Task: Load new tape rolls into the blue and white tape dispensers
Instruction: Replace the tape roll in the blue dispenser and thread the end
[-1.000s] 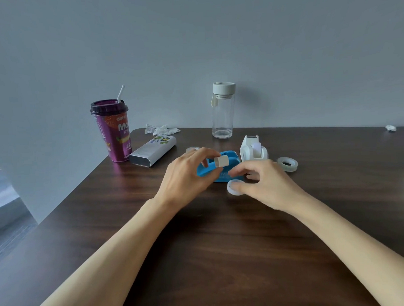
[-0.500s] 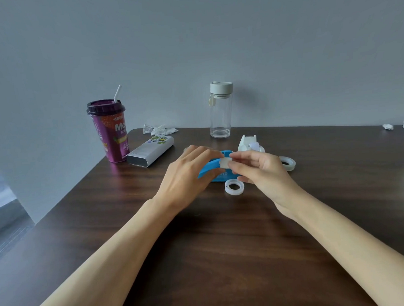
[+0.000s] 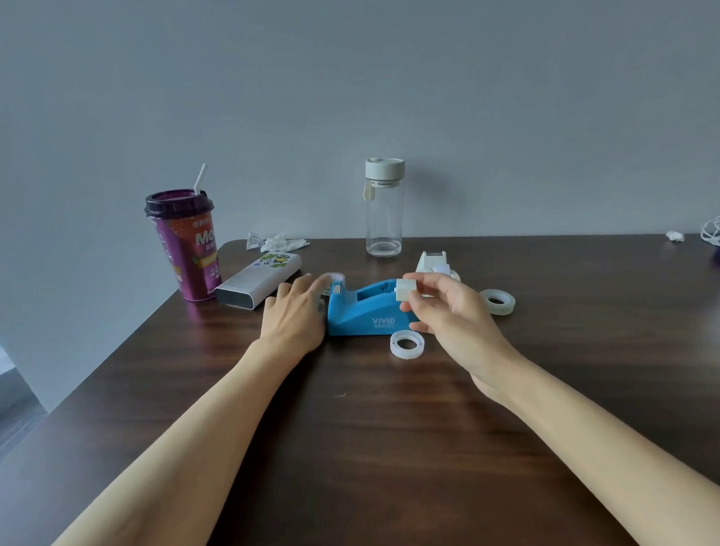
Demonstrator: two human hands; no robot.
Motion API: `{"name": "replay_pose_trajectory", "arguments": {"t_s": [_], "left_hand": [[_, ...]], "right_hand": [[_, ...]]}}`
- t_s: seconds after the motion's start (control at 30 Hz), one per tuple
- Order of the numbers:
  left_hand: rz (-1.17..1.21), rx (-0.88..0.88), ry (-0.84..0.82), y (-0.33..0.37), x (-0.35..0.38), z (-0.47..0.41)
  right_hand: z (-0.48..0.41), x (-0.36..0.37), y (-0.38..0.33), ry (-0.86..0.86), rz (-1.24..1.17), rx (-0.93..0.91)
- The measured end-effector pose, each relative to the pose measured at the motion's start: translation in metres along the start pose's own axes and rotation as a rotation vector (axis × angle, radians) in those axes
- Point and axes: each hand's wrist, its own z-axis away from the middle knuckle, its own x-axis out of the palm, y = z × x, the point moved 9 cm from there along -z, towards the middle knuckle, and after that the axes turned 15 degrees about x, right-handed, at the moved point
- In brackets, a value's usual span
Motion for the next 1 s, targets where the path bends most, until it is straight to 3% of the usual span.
{"name": "replay_pose_trajectory", "arguments": {"t_s": [0.13, 0.27, 0.4, 0.53, 0.63, 0.83, 1.0], "left_hand": [[-0.021, -0.015, 0.018, -0.002, -0.001, -0.002], [0.081, -0.062, 0.143, -0.012, -0.008, 0.000], [0.457, -0.129, 0.385, -0.018, -0.024, 0.006], [0.862, -0.063, 0.539, 0.003, -0.044, 0.009], [1.018, 0.005, 0.611, 0.029, -0.058, 0.013], [0.954, 0.214, 0.655, 0.075, -0.086, 0.020], [1.149, 0.290, 0.435, 0.104, -0.060, 0.017]], "right_hand": [[0.001, 0.002, 0.000, -0.009, 0.023, 0.002], [0.002, 0.002, 0.000, -0.007, 0.040, 0.007], [0.003, -0.001, -0.001, 0.021, 0.028, 0.002], [0.008, -0.005, -0.009, 0.023, -0.045, -0.038], [0.013, -0.010, -0.019, 0.019, -0.133, -0.097], [0.017, -0.025, -0.028, 0.089, -0.239, -0.160], [0.019, -0.033, -0.035, 0.148, -0.252, -0.217]]}}
